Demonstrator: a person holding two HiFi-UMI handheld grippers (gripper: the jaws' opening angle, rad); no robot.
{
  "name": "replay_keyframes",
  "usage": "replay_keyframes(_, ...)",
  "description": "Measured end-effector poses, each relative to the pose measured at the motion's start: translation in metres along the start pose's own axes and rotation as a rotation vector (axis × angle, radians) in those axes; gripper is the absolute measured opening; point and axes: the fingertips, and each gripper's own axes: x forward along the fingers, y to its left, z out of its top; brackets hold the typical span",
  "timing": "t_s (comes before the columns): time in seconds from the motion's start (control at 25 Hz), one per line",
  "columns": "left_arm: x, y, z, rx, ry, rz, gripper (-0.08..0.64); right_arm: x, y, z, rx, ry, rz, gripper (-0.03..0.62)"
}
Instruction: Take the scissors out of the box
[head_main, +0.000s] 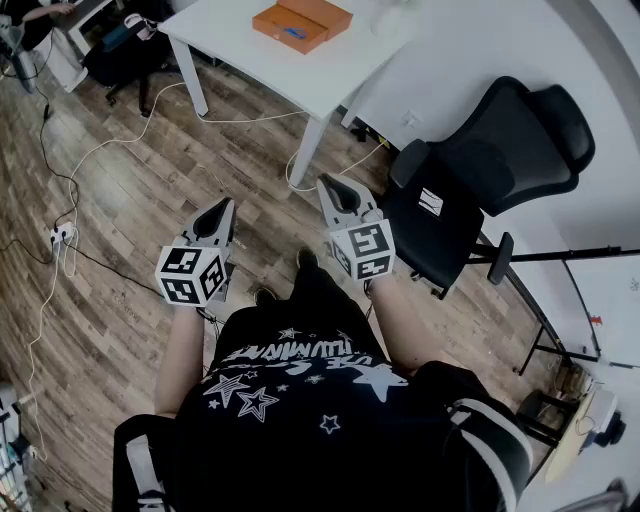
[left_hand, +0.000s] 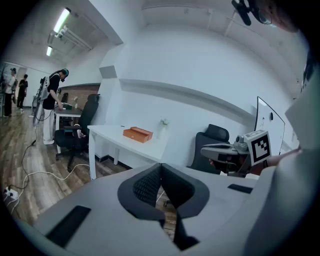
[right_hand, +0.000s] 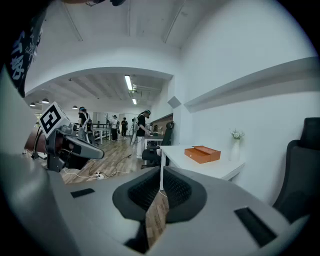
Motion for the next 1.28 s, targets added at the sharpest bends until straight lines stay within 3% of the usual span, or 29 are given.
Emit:
replay_keyframes(0.44,-0.017,0.015,-0.006,-0.014,0.007,-0.004,0.018,0.003,0.017,-0.002,0.014,0.008,-0.008,0.052)
replay_keyframes(0.76,-0.001,0.031,0.002,-0.012,0.022,-0.019,0.018,0.019,0.007,0.001,0.022,-0.011,-0.023,0.052)
replay_keyframes(1.04,0.036,0.060,0.012,-0.011,0.055,0.005,0.018,0.080,-0.028,-0.003,0.042,0.001,-0.016,0.054)
replay_keyframes(1.28,0.104,0.100,0.041,-0.005,0.081,0.028,0.018,0.162,-0.077,0.005,0.062,0.002,0.005,0.054)
